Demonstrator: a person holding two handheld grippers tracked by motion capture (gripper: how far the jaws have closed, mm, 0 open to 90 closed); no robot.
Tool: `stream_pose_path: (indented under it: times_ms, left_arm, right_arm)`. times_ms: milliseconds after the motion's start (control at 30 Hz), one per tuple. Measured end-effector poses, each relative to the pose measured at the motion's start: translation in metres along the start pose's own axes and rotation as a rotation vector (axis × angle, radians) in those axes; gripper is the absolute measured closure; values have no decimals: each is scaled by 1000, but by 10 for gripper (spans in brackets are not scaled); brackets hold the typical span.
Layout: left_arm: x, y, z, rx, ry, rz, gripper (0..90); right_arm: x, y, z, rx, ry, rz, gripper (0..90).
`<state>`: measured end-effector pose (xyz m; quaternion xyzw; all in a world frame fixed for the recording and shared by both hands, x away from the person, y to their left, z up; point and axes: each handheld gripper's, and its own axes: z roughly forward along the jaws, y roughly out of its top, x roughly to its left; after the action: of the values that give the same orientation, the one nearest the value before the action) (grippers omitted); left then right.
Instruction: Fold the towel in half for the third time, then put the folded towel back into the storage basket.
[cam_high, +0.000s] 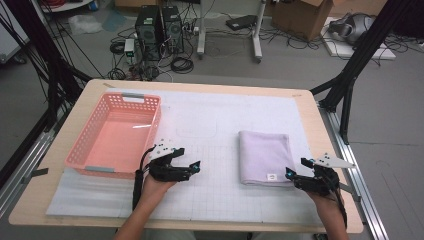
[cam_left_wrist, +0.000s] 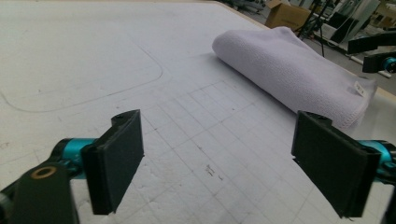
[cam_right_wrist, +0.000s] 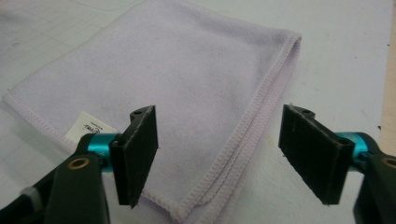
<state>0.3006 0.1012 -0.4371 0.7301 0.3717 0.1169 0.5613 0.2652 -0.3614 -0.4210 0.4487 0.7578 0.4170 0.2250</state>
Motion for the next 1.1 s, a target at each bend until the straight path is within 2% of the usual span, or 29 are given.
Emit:
stream_pose_path:
  times_ms: [100,333,500,733,867,1000,1100]
  left_arm:
    - [1,0,0,-11,0,3,167]
    - [3,1,-3,-22,16,2,168]
    - [2,1,-1,7,18,2,169]
    - [3,0,2,9,19,28,166]
    - [2,0,4,45,27,16,167]
    - [1,0,7,68,2,-1,170]
    - [0,2,12,51,-15,-11,184]
  right_arm:
    - [1,0,0,9,7,-22,222]
    - [1,0,1,8,7,-22,209]
    - [2,-1,0,11,17,-28,209]
    - [4,1,1,6,21,-29,209]
    - [3,1,2,11,22,-24,209]
    - [1,1,2,4,20,-22,209]
    - [1,1,1,8,21,-24,209]
